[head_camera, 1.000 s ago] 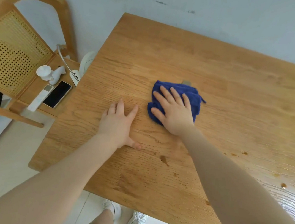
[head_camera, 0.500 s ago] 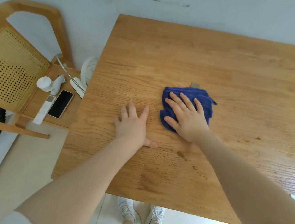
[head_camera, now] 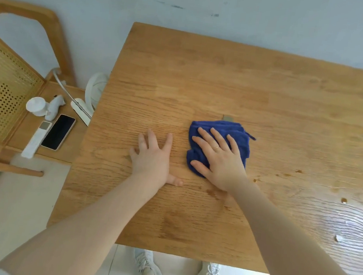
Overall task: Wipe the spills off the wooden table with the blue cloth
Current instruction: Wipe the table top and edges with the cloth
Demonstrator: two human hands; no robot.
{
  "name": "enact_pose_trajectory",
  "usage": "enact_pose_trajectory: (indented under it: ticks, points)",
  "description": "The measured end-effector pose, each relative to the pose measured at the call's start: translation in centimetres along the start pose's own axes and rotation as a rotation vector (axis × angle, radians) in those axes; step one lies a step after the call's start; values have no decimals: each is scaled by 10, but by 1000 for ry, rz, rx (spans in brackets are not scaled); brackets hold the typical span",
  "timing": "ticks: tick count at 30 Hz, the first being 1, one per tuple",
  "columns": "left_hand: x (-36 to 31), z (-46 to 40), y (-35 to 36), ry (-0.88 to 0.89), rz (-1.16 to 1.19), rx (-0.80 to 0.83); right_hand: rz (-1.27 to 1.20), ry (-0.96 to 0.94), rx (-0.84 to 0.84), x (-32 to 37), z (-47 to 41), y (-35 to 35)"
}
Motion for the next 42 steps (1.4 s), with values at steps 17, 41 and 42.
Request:
enact_pose_trajectory:
  ticks: [17,41,42]
  points:
    - [-3,13,-1,-60,-15,3,-78,-77,50,-37,15,-6]
    - [-135,28,19,122,111,-73,-87,8,17,-120,15,-17]
    - [-140,26,19,131,82,-67,-75,-18,1,-117,32,-15]
Point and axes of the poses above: each hand's wrist, its own z-axis away from the middle knuckle, its own y-axis out of the palm, x = y × z, the point moved 4 cm from there along -z, towards the middle knuckle, and after that the axes turned 1 degree about x, right-handed, at the moved point
